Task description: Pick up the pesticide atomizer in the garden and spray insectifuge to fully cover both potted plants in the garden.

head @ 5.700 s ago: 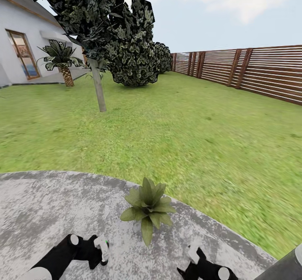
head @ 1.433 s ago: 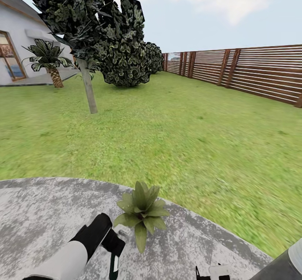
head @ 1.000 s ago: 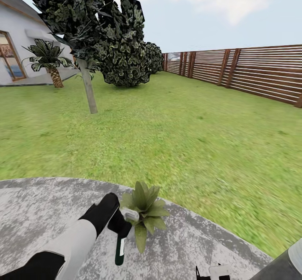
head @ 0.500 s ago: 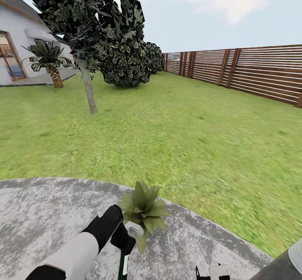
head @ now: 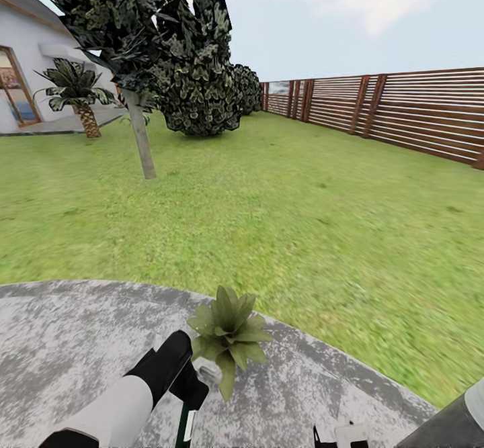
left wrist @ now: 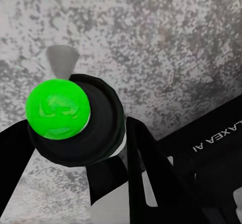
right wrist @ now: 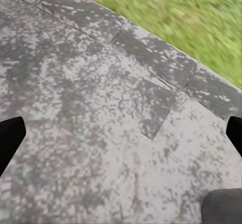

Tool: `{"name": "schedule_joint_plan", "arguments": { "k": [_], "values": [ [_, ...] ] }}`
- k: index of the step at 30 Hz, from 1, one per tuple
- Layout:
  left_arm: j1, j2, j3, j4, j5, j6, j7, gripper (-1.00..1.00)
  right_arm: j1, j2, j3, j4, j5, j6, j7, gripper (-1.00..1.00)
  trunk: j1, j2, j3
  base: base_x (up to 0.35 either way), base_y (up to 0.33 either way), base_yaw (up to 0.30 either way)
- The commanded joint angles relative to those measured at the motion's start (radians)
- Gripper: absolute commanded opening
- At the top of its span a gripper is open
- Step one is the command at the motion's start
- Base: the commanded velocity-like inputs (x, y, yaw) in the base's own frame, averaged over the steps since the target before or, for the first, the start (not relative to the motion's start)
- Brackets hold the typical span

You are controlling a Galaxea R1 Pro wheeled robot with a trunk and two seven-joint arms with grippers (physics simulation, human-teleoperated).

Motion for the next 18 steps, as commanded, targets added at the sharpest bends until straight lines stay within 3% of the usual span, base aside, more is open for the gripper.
{"name": "schedule_joint_plan", "arguments": {
  "k": [1,7,14,18],
  "values": [
    [-0.001,0.0,-0.004,-0.001,-0.01,0.002,-0.01,-1.0,-0.001,0.0,-0.001,0.001,0.011,-0.001,-0.009,1.0,0.004,-0.008,-0.006,0.0,0.0,0.0],
    [0.0,0.001,-0.006,0.007,-0.01,0.002,-0.01,-1.0,-0.001,0.0,0.0,0.001,0.011,-0.001,-0.009,1.0,0.027,-0.05,-0.034,0.0,0.0,0.0],
    [0.067,0.005,-0.006,0.008,-0.011,-0.003,-0.009,-1.0,-0.001,0.0,0.0,0.001,0.011,-0.001,-0.009,1.0,0.027,-0.05,-0.036,0.0,0.0,0.0],
    [0.078,0.008,0.0,-0.001,-0.009,-0.013,0.001,-1.0,-0.001,0.0,0.0,0.001,0.011,-0.001,-0.009,1.0,0.027,-0.05,-0.036,0.0,0.0,0.0]
  ]
}}
